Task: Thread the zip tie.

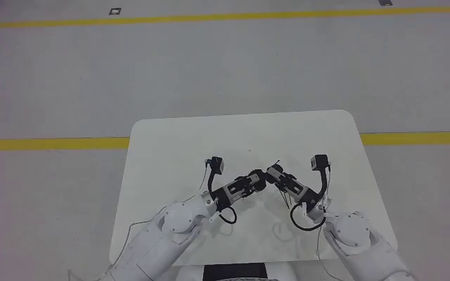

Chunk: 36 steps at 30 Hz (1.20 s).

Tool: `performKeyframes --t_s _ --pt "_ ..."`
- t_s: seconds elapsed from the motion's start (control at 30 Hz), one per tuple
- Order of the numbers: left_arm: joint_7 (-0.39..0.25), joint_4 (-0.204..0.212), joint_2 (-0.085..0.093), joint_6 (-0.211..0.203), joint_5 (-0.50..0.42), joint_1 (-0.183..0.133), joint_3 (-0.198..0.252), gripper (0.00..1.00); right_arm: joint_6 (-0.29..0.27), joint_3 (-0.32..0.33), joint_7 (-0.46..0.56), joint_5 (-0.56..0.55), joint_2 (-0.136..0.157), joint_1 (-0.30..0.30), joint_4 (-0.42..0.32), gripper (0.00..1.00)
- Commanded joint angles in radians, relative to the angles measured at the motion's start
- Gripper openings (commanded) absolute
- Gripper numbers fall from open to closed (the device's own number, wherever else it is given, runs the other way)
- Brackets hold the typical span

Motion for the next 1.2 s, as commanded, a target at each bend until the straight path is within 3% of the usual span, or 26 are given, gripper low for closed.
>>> performKeyframes --t_s 0.0,0.23,0.33,0.4,0.73,0.77,0.8,1.03,1.17 --pt "0.000 0.001 0.001 0.003 -0.001 0.001 0.000 0.14 0.000 0.001 0.000 -0.003 -0.002 -0.002 -0.001 0.00" --pt "0.004 0.004 0.001 0.009 -0.005 -0.003 0.004 0.16 0.000 0.008 0.002 -0.008 -0.007 -0.007 -0.007 0.00" --pt "0.006 0.005 0.001 0.011 -0.006 -0.004 0.005 0.12 0.000 0.011 0.005 -0.009 -0.010 -0.008 -0.007 0.00" --pt "0.008 0.006 0.001 0.012 -0.005 -0.005 0.005 0.00 0.000 0.013 0.006 -0.010 -0.012 -0.009 -0.007 0.00" --pt "0.010 0.009 0.001 0.016 -0.010 -0.009 0.007 0.00 0.000 0.016 0.017 -0.019 -0.020 -0.008 -0.002 0.00" --pt "0.010 0.010 0.001 0.015 -0.008 -0.010 0.008 0.00 0.000 0.018 0.016 -0.018 -0.021 -0.008 0.000 0.42" --pt "0.010 0.011 0.002 0.014 -0.007 -0.010 0.007 0.00 0.000 0.019 0.014 -0.014 -0.022 -0.008 0.002 1.00" --pt "-0.005 0.003 0.010 -0.005 0.025 -0.004 -0.014 0.00 0.000 0.056 0.025 0.025 -0.025 -0.022 0.015 1.00" --pt "-0.075 -0.007 0.021 -0.006 0.038 -0.002 -0.031 0.00 0.000 0.088 0.080 0.062 -0.025 -0.033 0.020 1.00"
